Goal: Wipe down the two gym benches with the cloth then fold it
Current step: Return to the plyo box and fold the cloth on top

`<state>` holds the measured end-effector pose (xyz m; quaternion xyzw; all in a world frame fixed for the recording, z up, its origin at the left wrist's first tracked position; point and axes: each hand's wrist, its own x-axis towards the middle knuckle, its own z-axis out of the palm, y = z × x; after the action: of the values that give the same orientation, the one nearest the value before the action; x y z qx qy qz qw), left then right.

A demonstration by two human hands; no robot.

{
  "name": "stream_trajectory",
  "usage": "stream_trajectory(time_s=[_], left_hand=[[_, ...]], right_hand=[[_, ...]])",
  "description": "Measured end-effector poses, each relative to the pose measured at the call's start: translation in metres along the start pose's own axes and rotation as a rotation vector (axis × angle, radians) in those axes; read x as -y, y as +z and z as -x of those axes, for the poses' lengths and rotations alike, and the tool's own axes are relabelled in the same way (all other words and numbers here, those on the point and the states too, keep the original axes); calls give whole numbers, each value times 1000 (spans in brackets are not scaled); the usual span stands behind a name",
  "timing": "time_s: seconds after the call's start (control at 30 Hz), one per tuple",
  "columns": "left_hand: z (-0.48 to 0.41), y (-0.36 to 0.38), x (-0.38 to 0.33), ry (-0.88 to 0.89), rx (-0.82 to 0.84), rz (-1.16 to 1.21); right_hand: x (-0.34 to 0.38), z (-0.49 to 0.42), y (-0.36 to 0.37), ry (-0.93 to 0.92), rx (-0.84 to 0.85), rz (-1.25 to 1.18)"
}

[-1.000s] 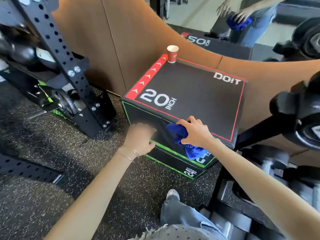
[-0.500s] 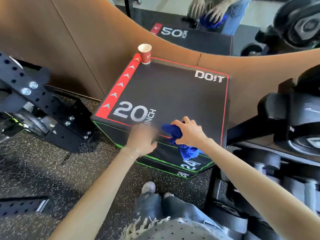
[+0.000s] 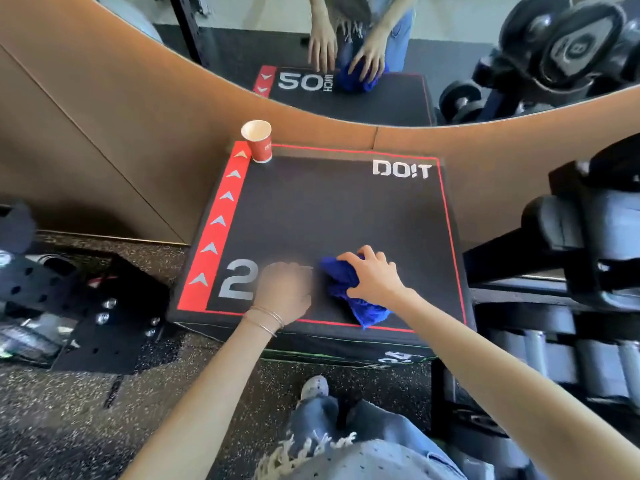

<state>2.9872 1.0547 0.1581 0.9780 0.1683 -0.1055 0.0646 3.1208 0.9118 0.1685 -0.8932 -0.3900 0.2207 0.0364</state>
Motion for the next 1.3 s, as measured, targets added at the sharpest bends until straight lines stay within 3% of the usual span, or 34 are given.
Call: stream_trajectory(time_s=[0.1, 0.33, 0.73, 1.1, 1.3], left_hand=[[-9, 6, 11, 27, 11, 17], [-24, 11, 5, 78, -35, 116], [-33, 22, -42, 213, -125, 308], [-63, 4, -69, 94, -99, 354], [-68, -2, -91, 10, -139, 344]], right_hand=[[-4, -2, 3, 43, 35, -62], [-37, 22, -5, 97, -68, -299], [-56, 33, 14, 130, -125, -443], [-103, 5, -24, 116, -231, -471], [-130, -10, -30, 247, -296, -352]])
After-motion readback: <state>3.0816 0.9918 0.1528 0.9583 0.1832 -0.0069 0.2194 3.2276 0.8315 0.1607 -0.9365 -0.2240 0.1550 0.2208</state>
